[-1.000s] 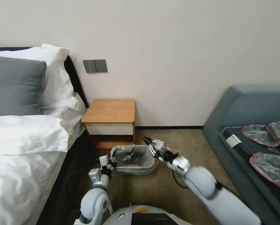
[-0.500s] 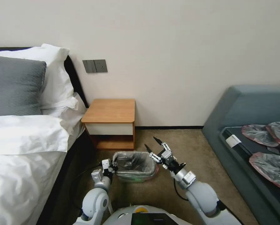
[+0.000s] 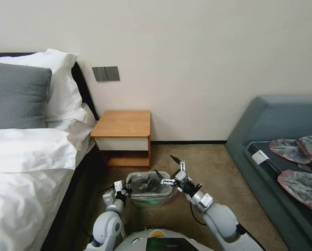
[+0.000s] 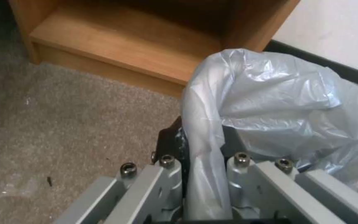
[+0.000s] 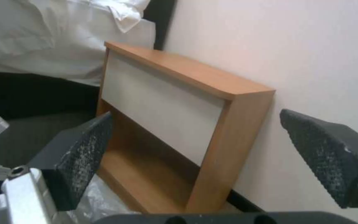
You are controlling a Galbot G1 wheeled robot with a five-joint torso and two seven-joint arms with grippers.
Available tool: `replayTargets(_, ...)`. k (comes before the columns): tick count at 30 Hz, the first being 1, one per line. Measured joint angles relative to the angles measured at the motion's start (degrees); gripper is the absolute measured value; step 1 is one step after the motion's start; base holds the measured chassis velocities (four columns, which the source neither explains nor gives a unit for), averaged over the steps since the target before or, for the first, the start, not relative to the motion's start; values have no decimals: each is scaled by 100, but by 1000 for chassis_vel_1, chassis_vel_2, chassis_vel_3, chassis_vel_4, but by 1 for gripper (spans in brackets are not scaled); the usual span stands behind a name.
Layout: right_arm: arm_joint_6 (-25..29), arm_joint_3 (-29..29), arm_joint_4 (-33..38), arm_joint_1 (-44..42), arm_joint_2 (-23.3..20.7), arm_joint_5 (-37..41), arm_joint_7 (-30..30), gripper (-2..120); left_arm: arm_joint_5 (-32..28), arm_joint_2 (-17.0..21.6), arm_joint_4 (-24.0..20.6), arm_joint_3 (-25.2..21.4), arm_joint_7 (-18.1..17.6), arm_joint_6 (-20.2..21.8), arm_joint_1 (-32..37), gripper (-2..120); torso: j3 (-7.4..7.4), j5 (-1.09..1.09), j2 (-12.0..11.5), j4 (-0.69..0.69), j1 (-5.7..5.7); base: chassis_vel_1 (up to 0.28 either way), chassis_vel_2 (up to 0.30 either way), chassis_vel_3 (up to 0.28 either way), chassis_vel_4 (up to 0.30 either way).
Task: Pick up the garbage bag from the table and place it over the trash can.
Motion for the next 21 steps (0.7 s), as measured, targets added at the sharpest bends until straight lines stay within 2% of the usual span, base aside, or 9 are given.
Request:
replayTargets(4,21,2,-28,-5,-17,4,-19,100,-30,10,17,2,3,-20,12,24,0,-1,0,0,0,0,0,0,0)
replayTargets(5,21,2,-28,-5,-17,4,-19,100,-30,10,17,2,3,-20,12,24,0,-1,0,0,0,0,0,0,0)
replayTargets(8,20,7,-50,42,-28,24,-19,100,-30,13,10,14,4,-23,15,39,0,-1,0,0,0,0,0,0,0)
replayTargets(12,12,6,-64,79,-33,44,-15,100,-30,16,-23,25,1,-22,32,49,0,-2,0,-1,0,0,0,0,0)
replayTargets(14,8,2,-97,118,-27,57,-3,100,-13,43,-105,38,-3,-28,64,60,0,-2,0,0,0,0,0,0,0)
replayTargets(15,8,2,-97,118,-27,57,-3,100,-13,43,-105,38,-3,-28,64,60,0,-2,0,0,0,0,0,0,0)
replayTargets(18,-16,1,-106,135,-8,87,14,100,15,97,-253,38,-7,-26,117,75,0,-1,0,-1,0,0,0,0,0)
replayTargets(20,-17,2,-109,140,-5,89,14,100,51,108,-282,36,-6,-26,132,77,0,-1,0,-1,0,0,0,0,0)
replayTargets(21,-16,9,-117,147,-1,91,15,100,155,124,-318,28,-3,-39,158,83,0,-1,0,0,0,0,0,0,0)
